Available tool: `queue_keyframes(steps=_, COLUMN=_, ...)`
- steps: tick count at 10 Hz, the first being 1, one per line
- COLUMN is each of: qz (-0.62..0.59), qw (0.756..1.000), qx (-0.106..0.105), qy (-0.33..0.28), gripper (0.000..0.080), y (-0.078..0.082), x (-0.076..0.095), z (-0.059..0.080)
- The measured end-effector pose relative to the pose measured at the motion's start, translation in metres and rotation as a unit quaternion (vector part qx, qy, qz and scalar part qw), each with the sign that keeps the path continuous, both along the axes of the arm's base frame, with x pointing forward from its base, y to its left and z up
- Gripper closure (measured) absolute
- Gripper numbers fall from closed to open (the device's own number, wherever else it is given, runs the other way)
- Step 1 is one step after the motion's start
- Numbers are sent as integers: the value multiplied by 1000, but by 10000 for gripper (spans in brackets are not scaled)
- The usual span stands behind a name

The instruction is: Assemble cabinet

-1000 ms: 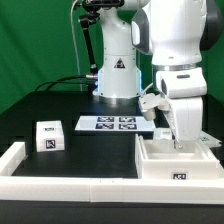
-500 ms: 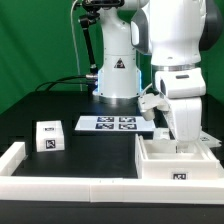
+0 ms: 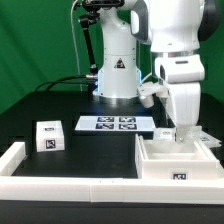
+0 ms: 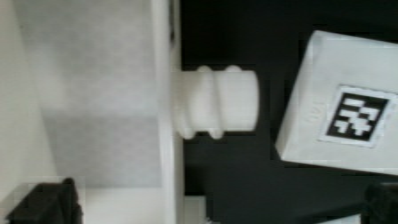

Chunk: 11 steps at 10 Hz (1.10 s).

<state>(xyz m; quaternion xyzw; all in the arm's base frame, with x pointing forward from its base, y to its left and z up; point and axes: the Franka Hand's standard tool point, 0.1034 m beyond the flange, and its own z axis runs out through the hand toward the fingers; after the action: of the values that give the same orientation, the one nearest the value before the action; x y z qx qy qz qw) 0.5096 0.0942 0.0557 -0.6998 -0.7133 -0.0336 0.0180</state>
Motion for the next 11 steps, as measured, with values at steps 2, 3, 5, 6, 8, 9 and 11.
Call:
queue_keyframes(steps=2, qz=4, qw=1000, qx=-3, qy=-8, gripper=2, y=8, x=-18, z=17)
queue_keyframes(steps=3, qz=14, qw=1000, qx=-2, qy=-11, gripper=2, y=17, x=-29, z=21)
queue_keyframes(steps=5, qz=44, qw=999, qx=5, qy=-22, gripper=2, y=35, x=-45, z=15)
queue_keyframes(steps=6, qz=35, qw=999, qx=10, qy=-21, gripper=2, y=47, x=-50, z=11)
queue_keyframes(steps=8, qz=8, qw=1000, qx=15, qy=-14, gripper=2, y=53, x=-54, z=4)
queue_keyframes(steps=9, qz=7, qw=1000, qx=15, qy=-14, gripper=2, y=52, x=-54, z=4)
queue_keyframes(steps=11, qz=6, qw=1000, qx=15, qy=-13, gripper=2, y=52, x=-54, z=3)
